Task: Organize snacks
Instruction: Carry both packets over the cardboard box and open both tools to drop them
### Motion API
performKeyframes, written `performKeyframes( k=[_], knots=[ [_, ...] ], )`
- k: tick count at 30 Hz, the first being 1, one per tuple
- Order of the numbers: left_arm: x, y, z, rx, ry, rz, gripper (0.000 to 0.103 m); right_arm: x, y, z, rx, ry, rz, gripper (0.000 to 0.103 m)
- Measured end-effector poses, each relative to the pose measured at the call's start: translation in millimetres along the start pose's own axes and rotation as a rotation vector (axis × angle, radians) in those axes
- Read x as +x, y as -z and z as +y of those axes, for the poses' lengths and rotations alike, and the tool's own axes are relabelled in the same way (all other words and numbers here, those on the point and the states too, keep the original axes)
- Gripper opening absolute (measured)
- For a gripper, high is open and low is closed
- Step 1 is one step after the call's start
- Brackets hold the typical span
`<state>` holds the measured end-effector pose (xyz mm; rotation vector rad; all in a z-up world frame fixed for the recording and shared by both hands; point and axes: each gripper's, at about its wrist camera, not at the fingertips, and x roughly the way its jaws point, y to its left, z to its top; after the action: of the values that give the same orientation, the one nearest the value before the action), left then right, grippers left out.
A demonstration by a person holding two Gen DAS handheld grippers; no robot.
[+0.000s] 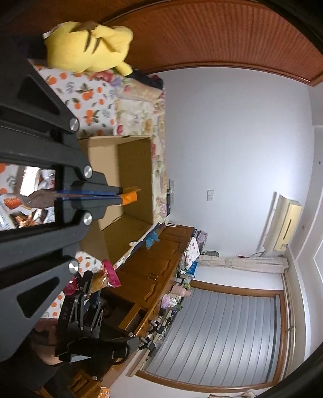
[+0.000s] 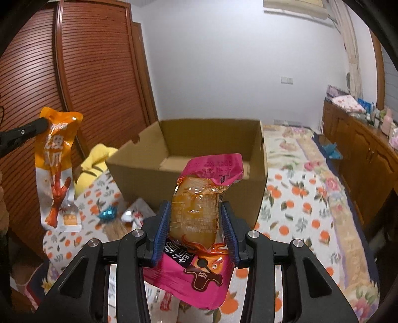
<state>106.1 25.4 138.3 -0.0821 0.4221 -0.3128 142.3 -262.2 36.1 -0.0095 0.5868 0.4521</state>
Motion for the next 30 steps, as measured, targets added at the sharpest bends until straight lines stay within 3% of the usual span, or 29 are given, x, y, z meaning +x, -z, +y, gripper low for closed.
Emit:
performKeyframes(
  k=[16, 30],
  knots=[
    [72.7, -62.9, 1.7, 0.104, -0.071, -0.018, 0.0, 36.6, -44.4, -18.0, 0.041, -0.044, -0.023, 0.041],
    [151.1, -64.6, -2.8, 0.129, -0.181, 0.029, 0.0, 84.7, -58.0, -42.0, 0.094, 0.001, 0.033, 0.041]
  ],
)
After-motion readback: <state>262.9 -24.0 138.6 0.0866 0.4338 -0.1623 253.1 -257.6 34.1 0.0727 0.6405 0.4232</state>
